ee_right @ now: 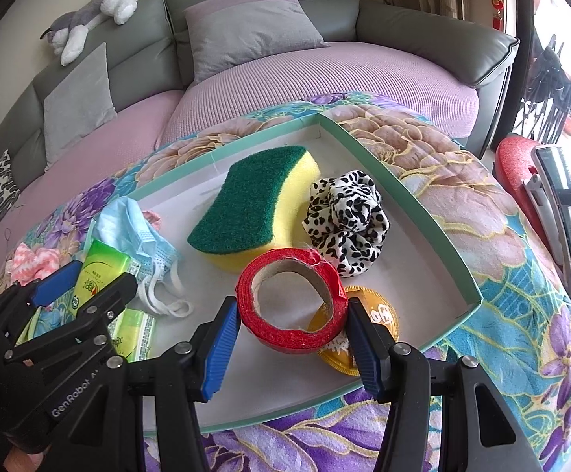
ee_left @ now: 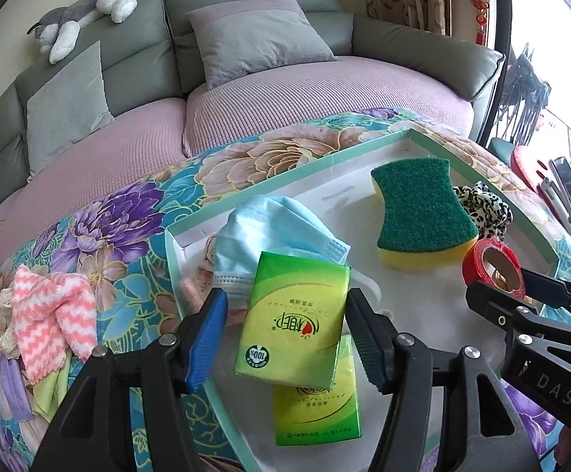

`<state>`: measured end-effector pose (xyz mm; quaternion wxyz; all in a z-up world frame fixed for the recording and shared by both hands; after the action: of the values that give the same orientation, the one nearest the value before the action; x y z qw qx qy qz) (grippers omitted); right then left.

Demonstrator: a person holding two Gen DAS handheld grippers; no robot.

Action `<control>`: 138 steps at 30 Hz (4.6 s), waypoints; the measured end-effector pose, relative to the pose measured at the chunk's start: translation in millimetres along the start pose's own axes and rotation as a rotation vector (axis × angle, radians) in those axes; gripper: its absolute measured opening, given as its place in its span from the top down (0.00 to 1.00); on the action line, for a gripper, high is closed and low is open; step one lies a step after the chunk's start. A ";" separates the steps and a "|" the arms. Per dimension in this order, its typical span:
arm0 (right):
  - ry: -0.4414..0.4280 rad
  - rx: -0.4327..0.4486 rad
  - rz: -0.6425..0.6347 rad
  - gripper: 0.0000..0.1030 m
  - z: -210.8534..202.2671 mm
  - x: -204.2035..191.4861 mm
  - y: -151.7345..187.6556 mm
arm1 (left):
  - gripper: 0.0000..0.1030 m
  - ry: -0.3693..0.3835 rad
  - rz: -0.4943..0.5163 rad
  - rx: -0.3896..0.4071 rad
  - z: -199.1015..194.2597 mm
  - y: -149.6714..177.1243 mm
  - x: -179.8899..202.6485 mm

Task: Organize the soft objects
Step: 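Open both tools to release the tissue pack and tape in the tray, then withdraw both tools from the tray toward the remaining pile, then lower the left tool onto the lavender packet and close on it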

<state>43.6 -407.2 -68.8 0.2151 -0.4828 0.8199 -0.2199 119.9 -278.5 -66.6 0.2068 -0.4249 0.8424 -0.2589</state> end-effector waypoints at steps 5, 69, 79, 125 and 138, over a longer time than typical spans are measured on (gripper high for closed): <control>0.008 -0.003 -0.008 0.44 0.6 -0.7 0.5 | 0.26 0.004 -0.002 -0.007 -7.3 1.3 -2.7; -0.103 0.035 -0.230 0.01 -18.1 -184.3 25.1 | 0.04 -0.523 -0.791 -0.008 -125.2 156.3 -337.1; -0.174 -0.009 -0.367 0.01 -4.9 -269.1 63.9 | 0.04 -0.576 -0.860 -0.010 -145.9 200.5 -383.7; -0.211 -0.028 -0.418 0.01 33.6 -328.2 68.8 | 0.05 -0.331 -0.622 -0.149 -19.5 180.5 -352.1; -0.222 -0.040 -0.394 0.01 40.9 -328.3 65.0 | 0.40 -0.283 -0.593 -0.129 -14.2 168.1 -341.0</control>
<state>166.3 -94.0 -92.7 0.2474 -0.6589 0.6854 -0.1866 198.2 90.7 -114.7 0.2101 -0.6954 0.6597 -0.1924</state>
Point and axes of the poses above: each gripper's, at about its wrist camera, not at the fingertips, and z roughly the way its jaws point, x to its right, y to its underside, the point moved 9 cm from there along z, roughly the way its jaws point, and after that the axes turned 4 degrees about z, right-handed, at the moved point
